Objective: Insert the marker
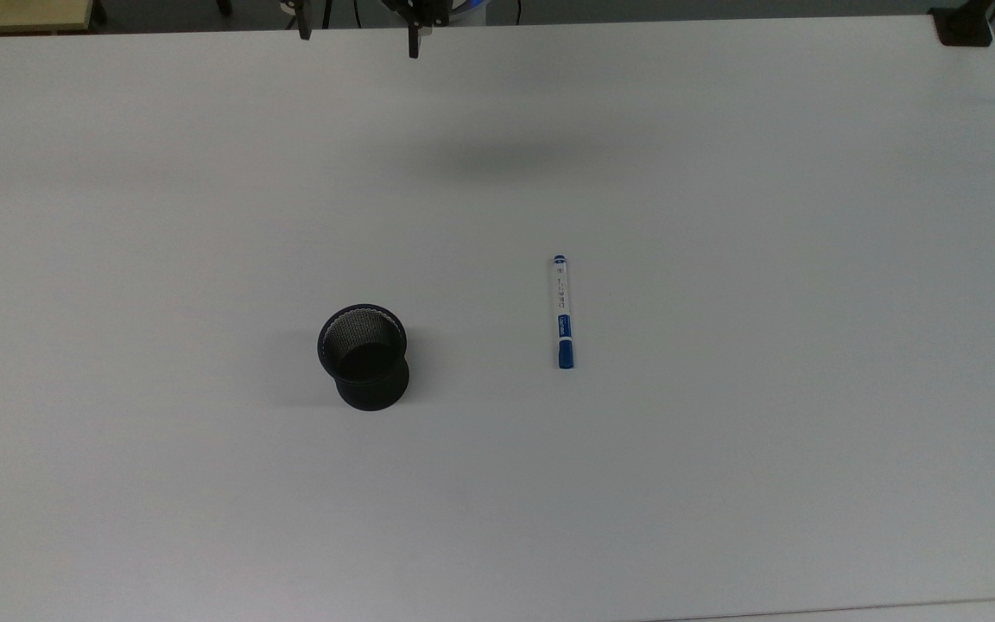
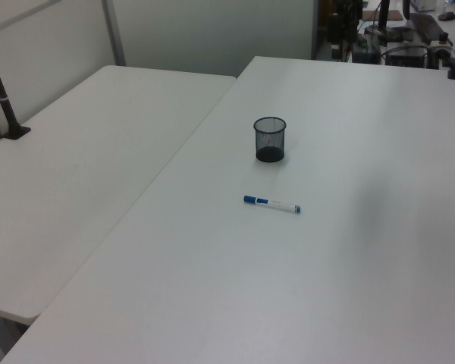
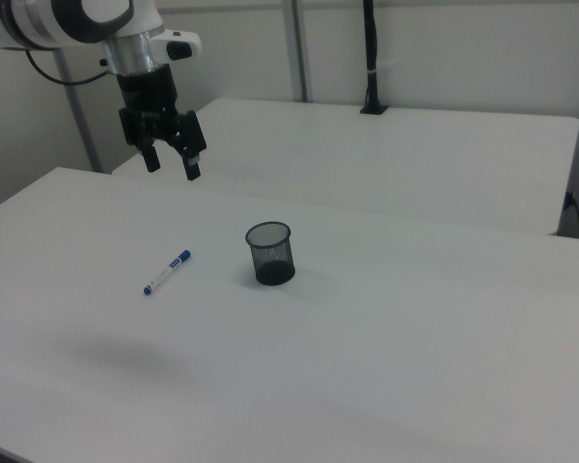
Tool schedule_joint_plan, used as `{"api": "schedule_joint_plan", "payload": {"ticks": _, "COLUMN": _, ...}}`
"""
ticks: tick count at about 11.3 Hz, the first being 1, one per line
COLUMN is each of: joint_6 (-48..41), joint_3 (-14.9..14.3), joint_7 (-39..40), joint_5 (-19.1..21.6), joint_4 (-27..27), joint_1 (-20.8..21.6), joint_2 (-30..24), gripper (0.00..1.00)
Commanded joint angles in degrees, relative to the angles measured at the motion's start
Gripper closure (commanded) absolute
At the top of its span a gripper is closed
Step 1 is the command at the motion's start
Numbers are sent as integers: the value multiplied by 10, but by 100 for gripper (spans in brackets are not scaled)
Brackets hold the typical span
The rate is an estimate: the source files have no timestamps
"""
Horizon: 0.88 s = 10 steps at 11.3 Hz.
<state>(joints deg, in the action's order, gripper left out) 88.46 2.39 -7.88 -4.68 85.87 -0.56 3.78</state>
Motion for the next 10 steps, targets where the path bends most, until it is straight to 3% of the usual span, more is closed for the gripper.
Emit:
{"api": "schedule_joint_plan", "payload": {"ticks": 1, "joint_6": 7, "joint_3": -4, "joint_7": 8, "joint_5": 29, "joint_4": 9, "joint_1": -11, "joint_2": -12, "gripper": 0}}
{"api": "schedule_joint_plan", "payload": {"ticks": 10, "joint_6": 36, "joint_3": 4, "joint_7": 6, "joint_5": 31, "joint_4": 9, "joint_1": -3, "joint_2": 4, "gripper": 0}}
